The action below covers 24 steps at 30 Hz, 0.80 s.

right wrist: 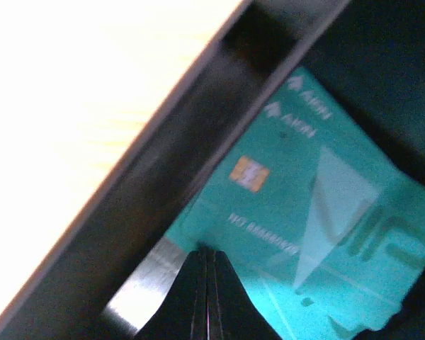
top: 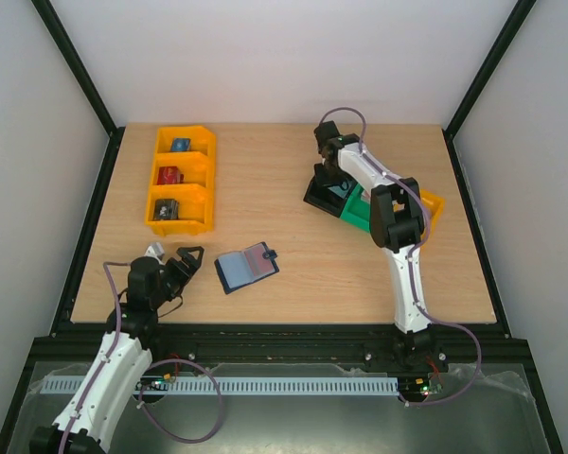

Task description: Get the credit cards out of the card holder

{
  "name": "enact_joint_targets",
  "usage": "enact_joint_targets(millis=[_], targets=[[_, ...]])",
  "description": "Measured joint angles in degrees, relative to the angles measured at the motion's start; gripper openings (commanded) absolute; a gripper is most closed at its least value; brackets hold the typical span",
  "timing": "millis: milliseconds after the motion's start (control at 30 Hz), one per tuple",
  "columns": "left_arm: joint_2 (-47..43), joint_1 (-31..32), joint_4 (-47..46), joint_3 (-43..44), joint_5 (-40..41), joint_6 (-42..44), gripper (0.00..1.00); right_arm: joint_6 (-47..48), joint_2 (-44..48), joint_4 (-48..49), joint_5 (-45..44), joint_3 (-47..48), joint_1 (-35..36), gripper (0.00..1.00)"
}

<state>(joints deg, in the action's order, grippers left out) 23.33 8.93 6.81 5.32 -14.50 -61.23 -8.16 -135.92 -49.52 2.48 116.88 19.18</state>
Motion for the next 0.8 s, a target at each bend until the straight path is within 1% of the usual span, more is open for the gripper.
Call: enact_joint_targets(millis=[167, 300, 400, 500, 600, 700, 733, 800], targets=[[-0.39, 0.00, 0.00, -0.20, -0.02, -0.15, 0.99, -0.07, -1.20, 0.31, -6.60, 1.70, 0.00, 0.02], [-0.37, 0.00, 0.00, -0.31, 0.00, -0.35, 0.99, 0.13, -1.27, 0.26, -9.79, 1.90, 0.00, 0.02], [-0.37, 0.00, 0.00, -0.39, 0.00, -0.48, 0.99, 0.50, -1.27, 0.22, -10.01, 2.38, 0.02, 0.02], [-0.31, 0.00, 0.00, -0.48, 0.00, -0.55, 0.99, 1.38, -0.44, 0.24, -8.35, 2.40, 0.26, 0.02], [0.17, 0.00, -0.04, -0.50, -0.02, -0.57, 0.99, 1.70, 3.10, 1.42, -6.95, -0.68, 1.46, 0.04], [1.51, 0.52, -0.24, -0.52, -0.02, -0.55, 0.99, 1.64, 10.67, 3.13, -6.99, -7.06, 5.55, 0.10], [2.12, 0.90, -0.44, -0.55, 0.00, -0.55, 0.99, 1.44, 13.07, 3.50, -6.88, -8.70, 7.34, 0.13], [3.61, 1.73, -1.07, -0.55, 0.00, -0.59, 0.99, 0.74, 19.23, 6.12, -5.40, -13.51, 12.48, 0.25]])
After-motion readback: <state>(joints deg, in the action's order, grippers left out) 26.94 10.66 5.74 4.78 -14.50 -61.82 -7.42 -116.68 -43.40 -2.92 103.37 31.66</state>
